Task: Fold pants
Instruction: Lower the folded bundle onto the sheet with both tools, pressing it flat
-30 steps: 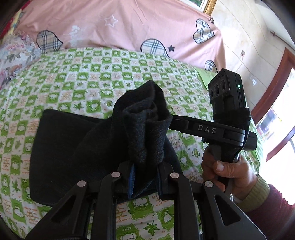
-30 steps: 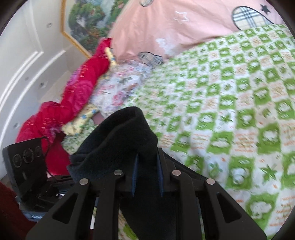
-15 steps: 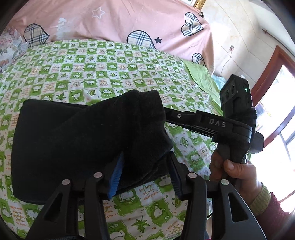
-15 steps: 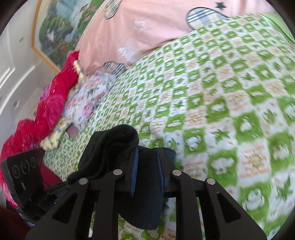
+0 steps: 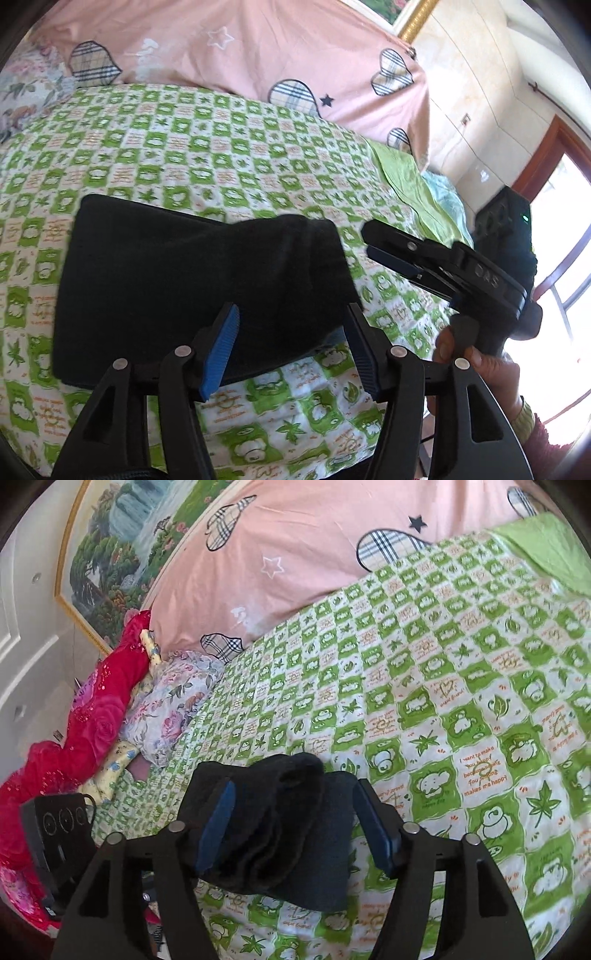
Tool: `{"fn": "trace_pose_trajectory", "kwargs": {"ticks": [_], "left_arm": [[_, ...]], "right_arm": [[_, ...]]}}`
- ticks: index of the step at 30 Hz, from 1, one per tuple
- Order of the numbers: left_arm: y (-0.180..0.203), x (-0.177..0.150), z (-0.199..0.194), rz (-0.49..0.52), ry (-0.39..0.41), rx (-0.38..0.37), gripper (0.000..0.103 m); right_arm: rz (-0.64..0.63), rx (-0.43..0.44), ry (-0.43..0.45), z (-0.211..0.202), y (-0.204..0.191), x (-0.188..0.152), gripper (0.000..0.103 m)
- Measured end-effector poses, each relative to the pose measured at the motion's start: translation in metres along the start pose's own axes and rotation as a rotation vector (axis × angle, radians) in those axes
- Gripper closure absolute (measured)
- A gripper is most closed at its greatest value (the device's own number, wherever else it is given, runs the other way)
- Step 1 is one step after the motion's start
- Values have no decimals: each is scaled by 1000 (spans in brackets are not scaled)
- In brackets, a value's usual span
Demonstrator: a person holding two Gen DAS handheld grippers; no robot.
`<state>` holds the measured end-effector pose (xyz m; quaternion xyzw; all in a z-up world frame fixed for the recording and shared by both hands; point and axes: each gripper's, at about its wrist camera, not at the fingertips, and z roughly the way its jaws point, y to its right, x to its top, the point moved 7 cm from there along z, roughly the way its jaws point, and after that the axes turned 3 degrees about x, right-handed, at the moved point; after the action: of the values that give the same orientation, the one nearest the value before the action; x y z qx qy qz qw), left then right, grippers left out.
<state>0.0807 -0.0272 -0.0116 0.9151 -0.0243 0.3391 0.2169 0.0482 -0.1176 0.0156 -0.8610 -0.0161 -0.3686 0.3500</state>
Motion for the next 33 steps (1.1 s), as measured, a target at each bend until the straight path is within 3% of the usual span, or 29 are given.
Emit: {"fn": "trace_pose_trajectory", "kwargs": {"ticks": [10, 17, 33], "left_arm": [[-46, 7, -27, -111, 62, 55, 38], [-85, 10, -41, -200, 84, 103, 37], [-125, 18, -30, -263, 35, 140, 30]], "right_arm": [[-113, -115, 27, -2, -32, -1, 26], [-86, -166, 22, 8, -37, -5, 23], [-64, -229, -36, 38, -31, -19, 18]]}}
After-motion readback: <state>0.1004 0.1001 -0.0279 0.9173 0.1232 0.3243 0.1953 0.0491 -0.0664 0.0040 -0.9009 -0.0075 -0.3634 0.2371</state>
